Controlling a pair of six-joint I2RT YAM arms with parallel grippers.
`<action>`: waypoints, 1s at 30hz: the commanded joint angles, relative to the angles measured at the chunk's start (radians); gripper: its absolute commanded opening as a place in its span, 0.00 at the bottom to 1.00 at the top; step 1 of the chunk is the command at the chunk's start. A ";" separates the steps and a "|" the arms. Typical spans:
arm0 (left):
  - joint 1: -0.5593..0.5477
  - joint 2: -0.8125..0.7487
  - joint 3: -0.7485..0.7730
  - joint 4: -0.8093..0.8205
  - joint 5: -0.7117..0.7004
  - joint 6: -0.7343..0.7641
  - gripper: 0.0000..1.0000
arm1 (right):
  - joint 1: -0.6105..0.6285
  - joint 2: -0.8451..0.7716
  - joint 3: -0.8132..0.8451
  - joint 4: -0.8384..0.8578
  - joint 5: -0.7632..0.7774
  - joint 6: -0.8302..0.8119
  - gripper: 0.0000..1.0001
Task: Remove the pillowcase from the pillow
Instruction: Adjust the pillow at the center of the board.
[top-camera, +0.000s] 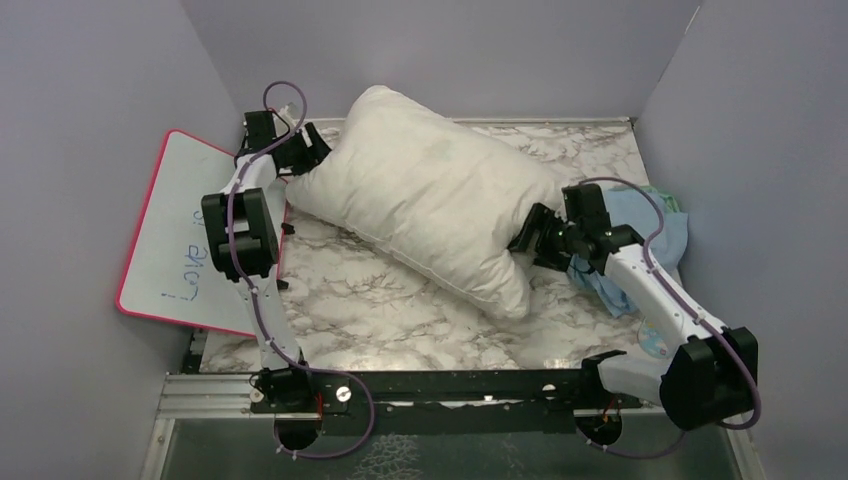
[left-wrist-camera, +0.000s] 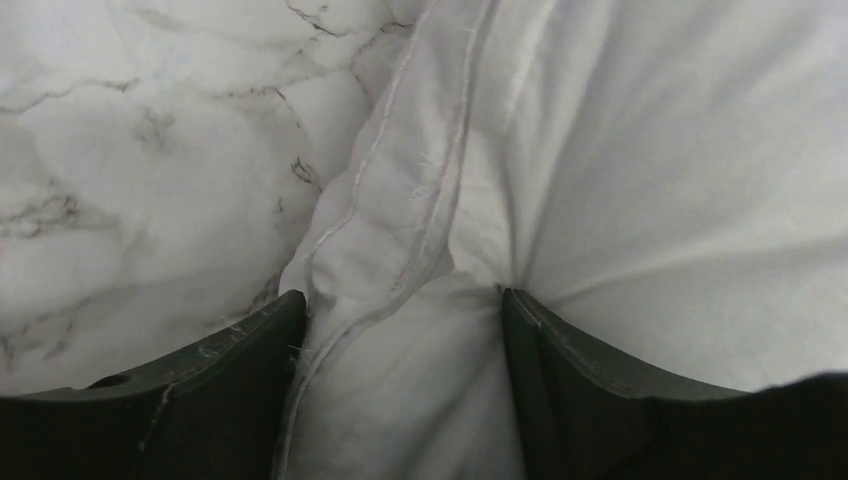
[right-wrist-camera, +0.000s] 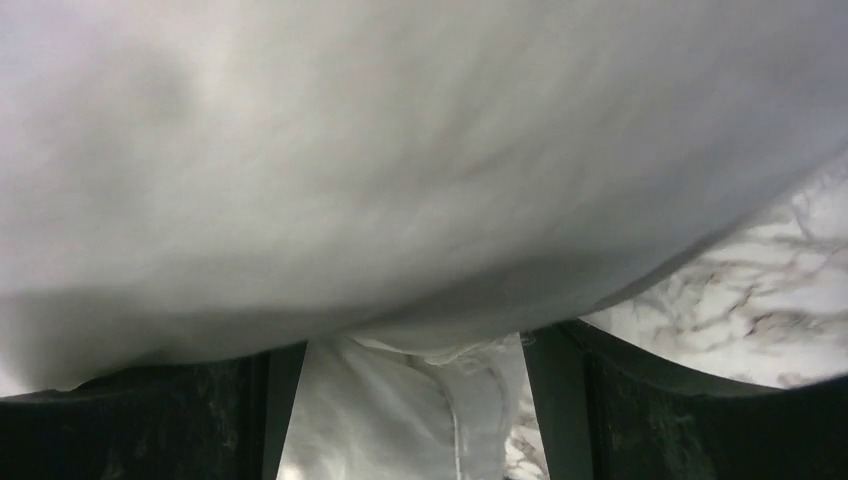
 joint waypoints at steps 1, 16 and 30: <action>-0.016 -0.248 -0.212 0.021 0.133 -0.015 0.69 | 0.001 0.054 0.180 0.059 0.061 -0.114 0.81; -0.138 -0.772 -0.751 0.005 -0.034 -0.116 0.57 | 0.002 0.320 0.446 -0.090 0.216 -0.308 0.83; -0.138 -1.281 -0.829 -0.371 -0.430 -0.107 0.73 | 0.003 0.034 0.252 -0.134 0.024 -0.337 0.81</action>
